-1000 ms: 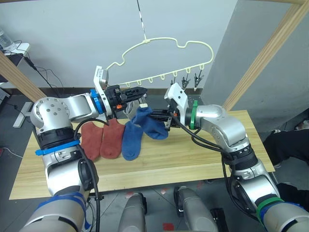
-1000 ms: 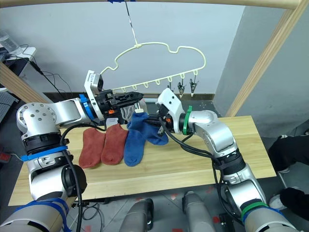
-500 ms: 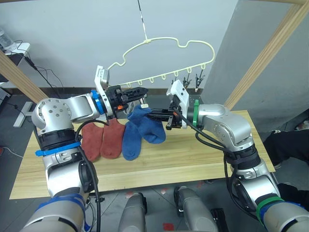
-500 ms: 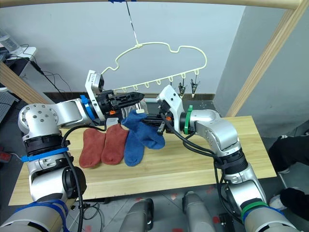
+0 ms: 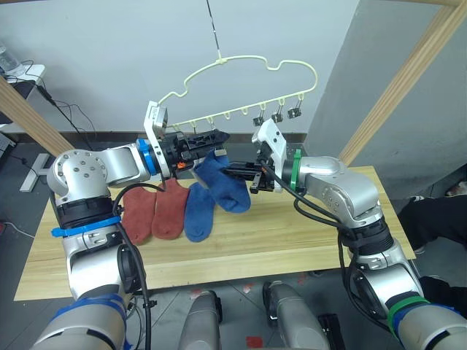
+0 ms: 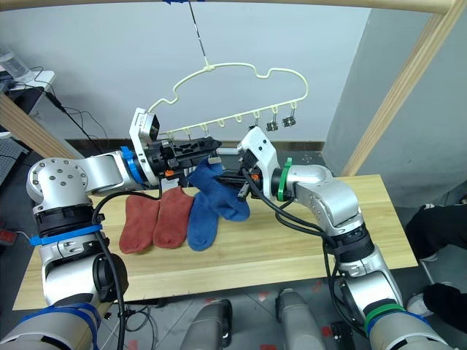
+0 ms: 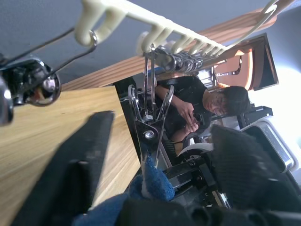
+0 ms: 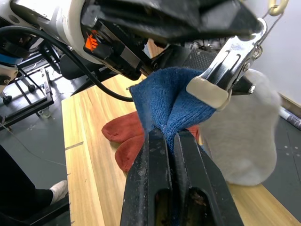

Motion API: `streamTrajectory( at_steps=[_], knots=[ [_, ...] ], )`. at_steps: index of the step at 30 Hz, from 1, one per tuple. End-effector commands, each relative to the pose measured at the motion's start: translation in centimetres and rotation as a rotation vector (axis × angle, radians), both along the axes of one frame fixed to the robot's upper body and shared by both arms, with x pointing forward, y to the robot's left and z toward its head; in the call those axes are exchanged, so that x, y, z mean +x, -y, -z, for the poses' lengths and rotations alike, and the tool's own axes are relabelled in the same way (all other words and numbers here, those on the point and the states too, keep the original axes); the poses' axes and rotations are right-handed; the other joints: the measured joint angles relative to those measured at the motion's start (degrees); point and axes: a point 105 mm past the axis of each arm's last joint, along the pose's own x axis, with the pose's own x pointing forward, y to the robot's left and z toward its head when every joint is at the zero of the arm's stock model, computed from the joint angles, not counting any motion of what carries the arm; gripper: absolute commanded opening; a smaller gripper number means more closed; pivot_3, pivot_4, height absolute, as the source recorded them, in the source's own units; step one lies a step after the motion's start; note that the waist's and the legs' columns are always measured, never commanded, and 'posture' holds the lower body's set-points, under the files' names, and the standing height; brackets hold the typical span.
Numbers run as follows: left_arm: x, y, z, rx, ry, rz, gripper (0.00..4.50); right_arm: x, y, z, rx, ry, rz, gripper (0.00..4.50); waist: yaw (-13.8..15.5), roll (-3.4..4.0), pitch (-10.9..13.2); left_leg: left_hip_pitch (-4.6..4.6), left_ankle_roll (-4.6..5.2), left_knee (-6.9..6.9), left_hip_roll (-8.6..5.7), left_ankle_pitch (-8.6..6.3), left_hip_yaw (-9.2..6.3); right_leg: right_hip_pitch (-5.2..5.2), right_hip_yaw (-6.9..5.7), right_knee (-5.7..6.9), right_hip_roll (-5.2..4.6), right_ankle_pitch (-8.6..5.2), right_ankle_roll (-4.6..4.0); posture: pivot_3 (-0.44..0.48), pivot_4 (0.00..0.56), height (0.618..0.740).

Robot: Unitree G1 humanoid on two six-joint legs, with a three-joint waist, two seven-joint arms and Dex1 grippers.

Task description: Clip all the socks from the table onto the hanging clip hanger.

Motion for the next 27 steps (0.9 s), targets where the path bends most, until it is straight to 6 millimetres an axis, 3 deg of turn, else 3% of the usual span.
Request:
streamTrajectory(
  at_steps=[1, 5, 9, 14, 21, 27],
  knots=[
    [-0.5, -0.5, -1.2, 0.109, 0.125, -0.024, 4.5, -0.1, -0.4, -0.5, 0.004, 0.046, 0.007, 0.25, -0.11, 0.0, 0.0, -0.01, 0.0, -0.01, 0.0, 0.0, 0.0, -0.01, 0.0, 0.0, 0.0, 0.0, 0.0, -0.067, 0.243, 0.74],
    [-0.9, -1.0, -0.8, 0.263, 0.265, -0.071, 4.5, 0.0, -0.2, 0.3, -0.015, 0.049, 0.033, 1.37, -0.13, 0.0, 0.0, 0.0, 0.0, -0.05, 0.03, 0.0, 0.05, -0.05, 0.05, 0.0, 0.0, 0.03, -0.05, -0.059, 0.245, 0.74],
    [-1.8, -0.9, 0.3, 0.426, 0.424, -0.109, 4.5, -0.4, 1.3, 1.1, -0.025, 0.045, 0.094, 2.78, 0.17, 0.0, 0.0, -0.03, 0.0, -0.09, 0.1, 0.0, 0.03, -0.07, 0.06, -0.02, -0.09, 0.03, -0.06, -0.045, 0.246, 0.74],
    [-2.6, 0.4, 0.2, 0.453, 0.545, -0.143, 4.5, -1.0, 3.1, 1.2, -0.031, 0.079, 0.219, 4.48, 1.13, 0.0, 0.0, -0.09, 0.01, -0.02, 0.06, 0.0, 0.07, -0.08, 0.1, -0.05, -0.14, -0.12, 0.18, -0.042, 0.25, 0.74],
    [-2.6, -0.4, 1.2, 0.535, 0.67, -0.333, 4.5, -0.2, 5.4, -0.5, 0.052, 0.165, 0.539, 4.48, 1.27, 0.0, 0.0, -0.04, 0.02, 0.02, 0.03, 0.01, 0.15, -0.07, 0.16, -0.04, -0.06, -0.14, 0.22, -0.053, 0.253, 0.74],
    [-3.1, -2.3, -0.1, 0.507, 0.772, -0.493, 4.5, 0.6, 6.2, -1.5, 0.088, 0.265, 0.718, 4.48, 1.35, 0.0, 0.0, -0.04, 0.02, -0.01, 0.04, 0.01, 0.13, -0.08, 0.14, -0.05, 0.11, -0.14, 0.22, -0.045, 0.254, 0.74]
  ],
)
